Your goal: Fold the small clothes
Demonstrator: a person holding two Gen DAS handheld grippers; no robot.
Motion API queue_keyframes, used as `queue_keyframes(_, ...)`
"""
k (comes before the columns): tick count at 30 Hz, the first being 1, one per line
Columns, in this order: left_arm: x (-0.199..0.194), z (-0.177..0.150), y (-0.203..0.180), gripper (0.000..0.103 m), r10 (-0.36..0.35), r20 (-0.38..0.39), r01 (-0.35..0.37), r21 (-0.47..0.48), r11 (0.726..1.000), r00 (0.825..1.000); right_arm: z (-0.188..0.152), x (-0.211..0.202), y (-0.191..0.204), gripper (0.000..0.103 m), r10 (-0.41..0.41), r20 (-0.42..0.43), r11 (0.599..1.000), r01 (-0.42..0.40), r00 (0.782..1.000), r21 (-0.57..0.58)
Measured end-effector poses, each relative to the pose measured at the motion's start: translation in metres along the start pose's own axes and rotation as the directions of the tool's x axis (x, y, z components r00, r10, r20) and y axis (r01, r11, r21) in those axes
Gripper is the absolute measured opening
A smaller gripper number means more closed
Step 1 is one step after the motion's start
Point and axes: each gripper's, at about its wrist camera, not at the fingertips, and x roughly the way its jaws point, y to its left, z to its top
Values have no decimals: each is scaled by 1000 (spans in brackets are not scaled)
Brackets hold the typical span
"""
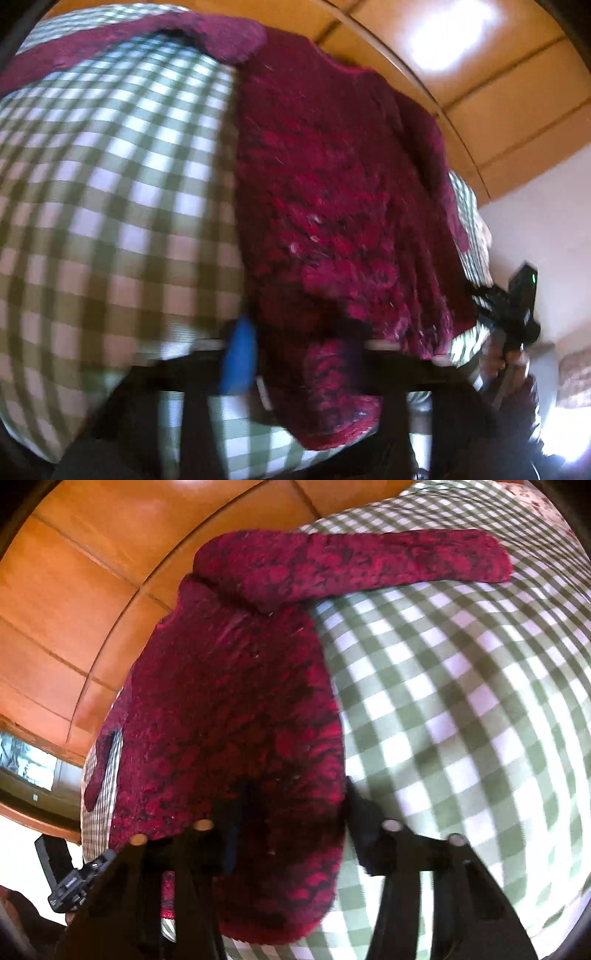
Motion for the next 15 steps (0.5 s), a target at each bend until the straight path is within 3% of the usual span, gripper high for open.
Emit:
queue_keyframes(5,-23,8,-7,13,43,45,-45,49,998,998,9,-46,33,13,-56,94,986,70,994,-151)
queue_keyframes(8,-53,5,-6,13,55,69,-61,84,995,996,-7,-96,58,5,-62,171,952,109,983,-284)
queue_keyframes(9,-62,2,-5,13,65,73,-72,97,993,995,-14,-105,62,0,-69,174,940,122,982,-318)
queue_keyframes(13,-69,-25,4,11,123,22,-125,113,986,992,-53,-104,51,0,-118,94,930,144,988,-339)
queue_keyframes(15,-62,-38,12,10,169,-5,-168,100,981,986,-68,-94,30,0,-89,53,958,100,995,-268)
